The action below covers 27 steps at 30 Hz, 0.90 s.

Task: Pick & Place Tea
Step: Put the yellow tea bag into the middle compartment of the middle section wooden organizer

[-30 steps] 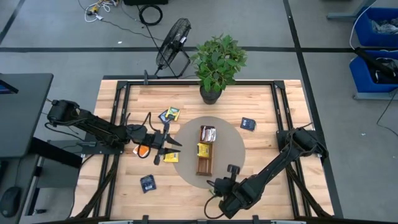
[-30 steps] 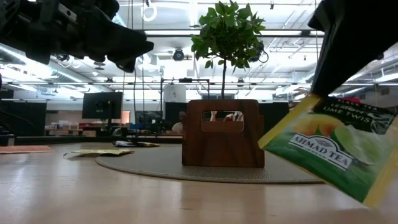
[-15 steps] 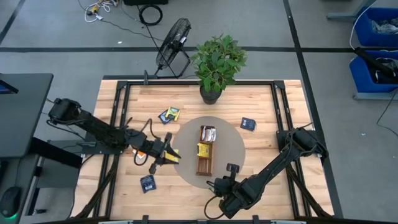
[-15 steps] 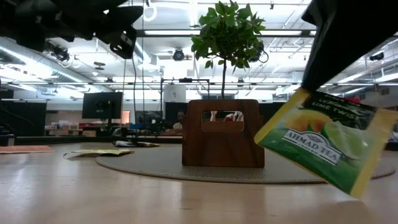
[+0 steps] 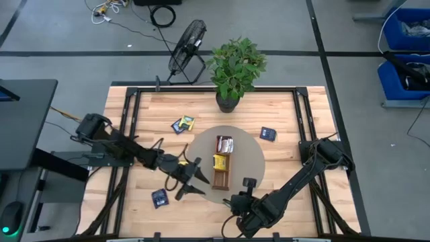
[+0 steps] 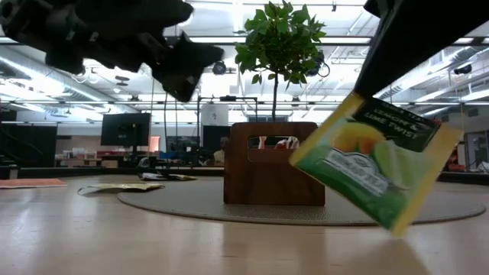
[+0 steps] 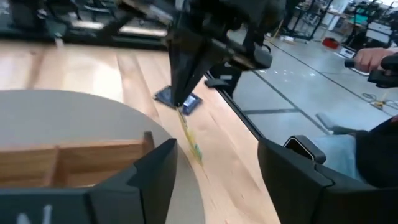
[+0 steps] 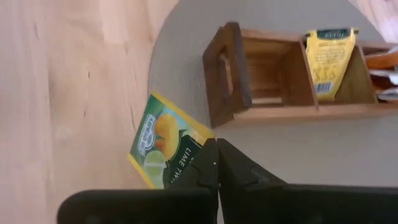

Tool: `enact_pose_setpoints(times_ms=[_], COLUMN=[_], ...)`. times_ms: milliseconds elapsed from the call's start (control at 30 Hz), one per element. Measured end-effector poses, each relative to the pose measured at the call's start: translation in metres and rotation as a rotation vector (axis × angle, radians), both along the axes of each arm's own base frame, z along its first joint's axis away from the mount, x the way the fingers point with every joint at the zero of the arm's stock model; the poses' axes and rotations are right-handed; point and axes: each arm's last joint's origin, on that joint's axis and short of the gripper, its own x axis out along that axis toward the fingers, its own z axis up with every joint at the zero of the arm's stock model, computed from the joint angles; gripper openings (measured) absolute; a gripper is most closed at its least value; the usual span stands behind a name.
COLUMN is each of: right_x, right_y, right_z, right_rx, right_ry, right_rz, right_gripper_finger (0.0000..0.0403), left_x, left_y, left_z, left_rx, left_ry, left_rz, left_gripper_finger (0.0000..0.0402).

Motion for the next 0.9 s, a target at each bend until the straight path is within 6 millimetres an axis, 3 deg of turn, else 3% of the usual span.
enact_pose_setpoints(times_ms=[467,600,900], right_x=[0.001,0.002,0.004], right_y=[0.001,0.003,0.004], right_z=[0.001,0.002,0.003], right_rx=[-0.026,-0.031,-0.042], right_ry=[-0.031,-0.049,-0.072], right_rz=[0.015,0.027,0.037], right_gripper_finger=[0.0000,0.0000,0.0000], left_x=[0.050,0.056,0.062], left_y=[-0.028,-0.030,-0.034], left_z=[-0.014,-0.012,-0.004], left_rx=[-0.014,0.021,0.047], left_ry=[0.097,0.166,0.142], left_rz=[-0.026,-0.010,0.004], left_gripper_finger=[0.0236,0.0236,0.0236])
